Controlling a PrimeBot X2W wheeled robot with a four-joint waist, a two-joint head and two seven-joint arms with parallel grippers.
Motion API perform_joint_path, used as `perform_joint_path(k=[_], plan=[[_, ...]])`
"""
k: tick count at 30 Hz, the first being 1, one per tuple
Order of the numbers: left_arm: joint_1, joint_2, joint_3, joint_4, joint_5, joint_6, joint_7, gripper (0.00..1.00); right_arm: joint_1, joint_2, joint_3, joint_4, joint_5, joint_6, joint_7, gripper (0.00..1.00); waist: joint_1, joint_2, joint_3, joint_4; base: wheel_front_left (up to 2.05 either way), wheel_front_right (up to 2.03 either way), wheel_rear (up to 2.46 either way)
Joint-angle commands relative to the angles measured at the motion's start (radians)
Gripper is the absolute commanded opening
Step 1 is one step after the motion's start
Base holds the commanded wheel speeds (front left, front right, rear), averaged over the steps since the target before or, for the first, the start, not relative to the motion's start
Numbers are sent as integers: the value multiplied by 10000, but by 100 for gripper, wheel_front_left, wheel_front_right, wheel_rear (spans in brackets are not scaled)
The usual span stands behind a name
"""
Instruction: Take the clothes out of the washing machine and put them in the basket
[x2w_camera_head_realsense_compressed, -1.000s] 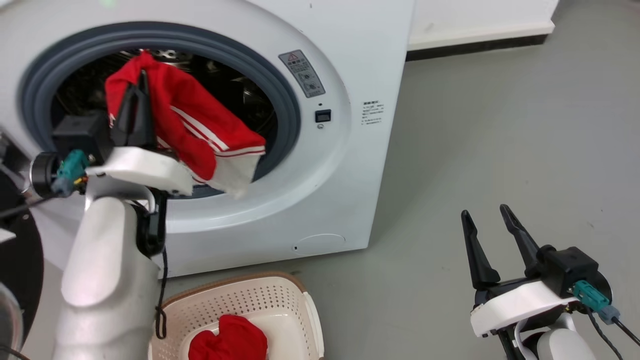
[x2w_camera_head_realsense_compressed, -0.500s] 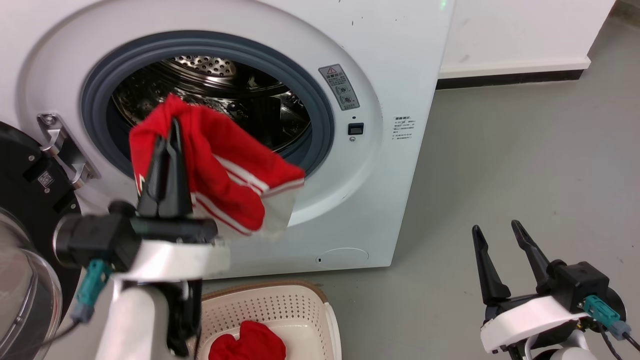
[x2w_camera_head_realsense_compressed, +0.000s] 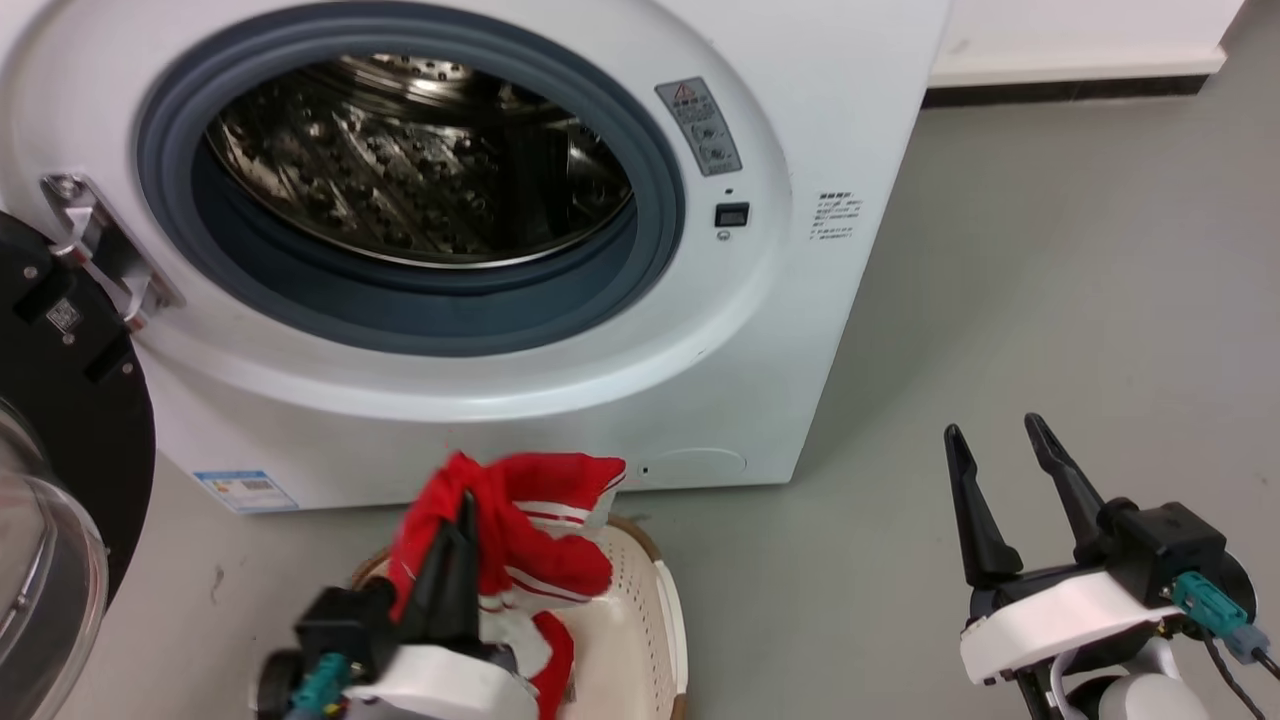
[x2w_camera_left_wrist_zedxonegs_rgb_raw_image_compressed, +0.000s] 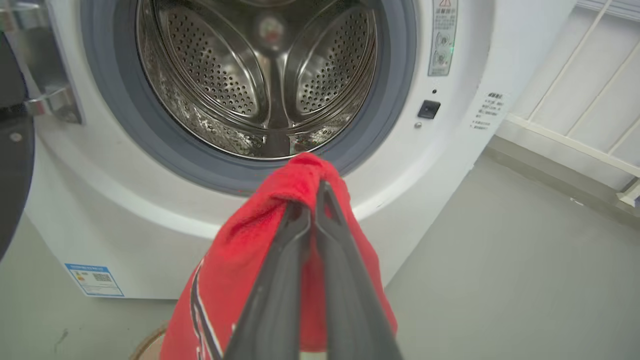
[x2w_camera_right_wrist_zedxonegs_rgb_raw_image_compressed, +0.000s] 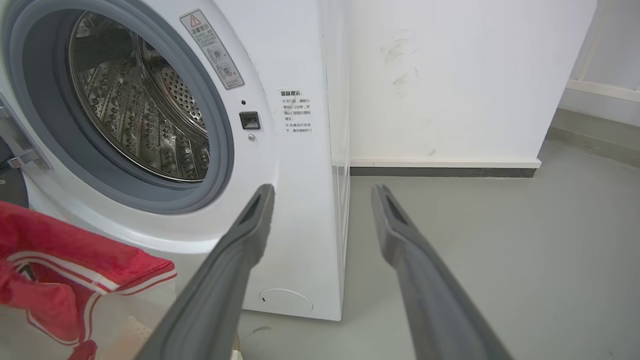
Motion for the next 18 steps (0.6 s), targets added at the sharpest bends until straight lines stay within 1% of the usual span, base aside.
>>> perform_joint_path(k=[1, 6, 10, 16, 18], plan=[[35, -26, -106, 216, -54, -88, -90, 0, -138, -1, 9, -19, -73, -7, -45, 100, 0, 0, 258, 66, 0, 0, 0], [-371, -77, -470, 2010, -409, -41, -350, 0, -481, -1, 81, 19, -46, -7, -148, 100, 0, 0, 906, 114, 0, 0, 0], [-1112, -109, -746, 3618, -693, -139, -524, 0, -769, -1, 157, 69, 11, -7, -214, 100, 0, 0, 1569, 172, 0, 0, 0], [-2781, -118, -1174, 6139, -1230, -425, -691, 0, -1409, -3, 421, 121, 12, -7, -364, 100, 0, 0, 2753, 79, 0, 0, 0], [-3517, -114, -1279, 6917, -1393, -446, -743, 0, -1710, -1, 500, 138, 10, -7, -422, 100, 0, 0, 3221, 12, 0, 0, 0]])
